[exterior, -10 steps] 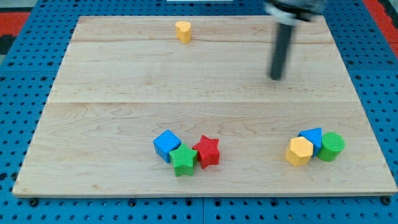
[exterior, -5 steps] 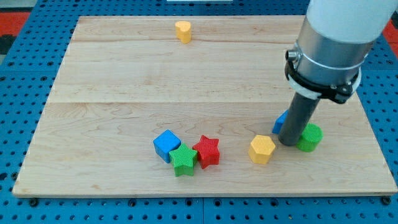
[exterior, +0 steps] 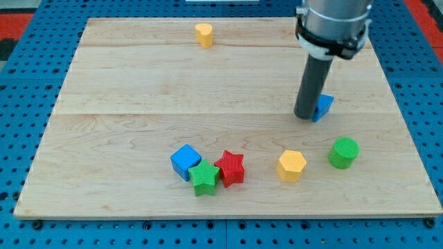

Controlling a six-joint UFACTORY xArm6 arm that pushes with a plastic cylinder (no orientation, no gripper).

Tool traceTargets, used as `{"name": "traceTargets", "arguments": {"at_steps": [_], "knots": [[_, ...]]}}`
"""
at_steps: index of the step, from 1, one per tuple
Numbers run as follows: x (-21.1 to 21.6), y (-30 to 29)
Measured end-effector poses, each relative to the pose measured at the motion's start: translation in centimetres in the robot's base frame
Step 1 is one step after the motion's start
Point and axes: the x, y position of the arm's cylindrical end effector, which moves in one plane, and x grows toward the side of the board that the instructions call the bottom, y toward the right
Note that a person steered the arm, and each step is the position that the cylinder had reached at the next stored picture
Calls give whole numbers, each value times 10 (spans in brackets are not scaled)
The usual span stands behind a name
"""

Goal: Slide the triangle into the yellow heart

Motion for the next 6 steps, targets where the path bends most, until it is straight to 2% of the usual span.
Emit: {"name": "traceTargets", "arguments": {"at_steps": [1,2,3,4,5,6], "knots": [[42,-45],[35,8],[-8,13],[0,60],[-13,80],[-78,33]]}}
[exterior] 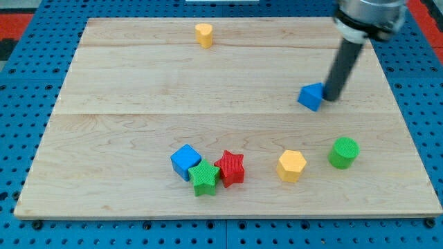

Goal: Slide the triangle into the yellow heart

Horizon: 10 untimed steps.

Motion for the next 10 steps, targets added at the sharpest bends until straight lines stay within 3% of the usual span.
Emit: {"name": "traceTargets", "arguments": {"at_steps": [1,3,4,5,6,7,8,9,10], "knots": [[-37,-70],[-1,32],[35,14],[3,-66],[0,-112],[41,-112],[28,-157],[1,-156],[-55,-179]]}}
